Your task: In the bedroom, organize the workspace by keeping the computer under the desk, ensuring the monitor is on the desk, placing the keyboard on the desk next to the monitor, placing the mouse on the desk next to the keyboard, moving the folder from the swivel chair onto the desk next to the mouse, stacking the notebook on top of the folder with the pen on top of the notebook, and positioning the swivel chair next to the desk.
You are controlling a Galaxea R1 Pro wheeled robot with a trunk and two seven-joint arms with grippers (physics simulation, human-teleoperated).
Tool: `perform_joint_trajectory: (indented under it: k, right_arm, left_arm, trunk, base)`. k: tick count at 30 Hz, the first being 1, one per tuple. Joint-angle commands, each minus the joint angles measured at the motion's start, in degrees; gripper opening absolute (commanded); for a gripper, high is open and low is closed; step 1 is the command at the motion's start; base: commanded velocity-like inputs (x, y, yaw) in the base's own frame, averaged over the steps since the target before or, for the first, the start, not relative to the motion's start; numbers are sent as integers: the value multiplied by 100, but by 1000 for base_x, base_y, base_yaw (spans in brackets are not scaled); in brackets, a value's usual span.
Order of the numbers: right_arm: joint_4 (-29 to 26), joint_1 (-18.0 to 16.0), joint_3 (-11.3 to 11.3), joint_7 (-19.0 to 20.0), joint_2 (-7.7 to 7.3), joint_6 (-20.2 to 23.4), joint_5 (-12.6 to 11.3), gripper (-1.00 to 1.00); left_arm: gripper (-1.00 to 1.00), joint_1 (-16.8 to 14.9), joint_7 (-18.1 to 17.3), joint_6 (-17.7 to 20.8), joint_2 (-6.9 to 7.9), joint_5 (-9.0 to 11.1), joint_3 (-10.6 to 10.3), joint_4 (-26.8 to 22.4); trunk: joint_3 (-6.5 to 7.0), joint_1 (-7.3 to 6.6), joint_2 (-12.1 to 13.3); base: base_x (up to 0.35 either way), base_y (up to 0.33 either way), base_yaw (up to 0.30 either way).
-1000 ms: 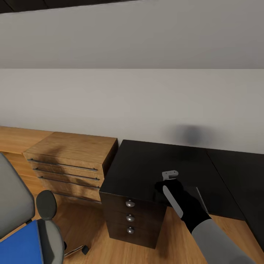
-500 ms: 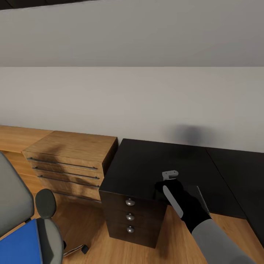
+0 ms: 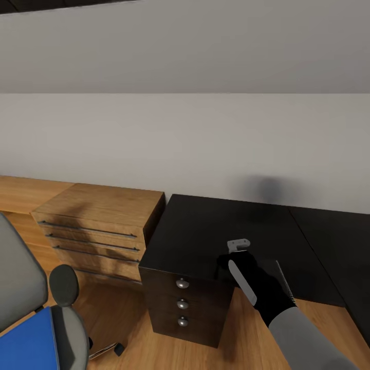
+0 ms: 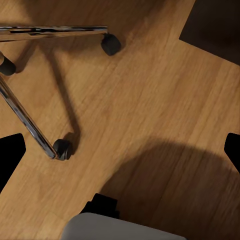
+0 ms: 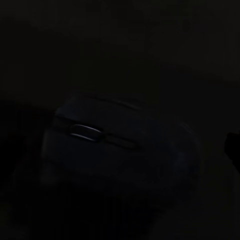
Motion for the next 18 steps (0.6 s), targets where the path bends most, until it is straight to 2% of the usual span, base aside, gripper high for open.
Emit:
perform_joint_trajectory:
  k: [1,6,18]
  right_arm:
    - [-5,-5,20,-56,-6,13,-59,100]
    - [-4,-5,20,-56,-4,13,-59,100]
    - [-4,-5,24,-56,-4,13,-59,100]
  left_arm:
    - [100,2,-10,-14,-2,56,2,-9]
    - [100,2,-10,-19,-2,59,2,-9]
    - [100,2,-7,-11,-2,60,2,-9]
  trunk:
    - [-22,22,-43]
    - [-112,132,-243]
    - [-112,132,-243]
  base:
    - [0,0,0]
    - [0,0,0]
    - [0,0,0]
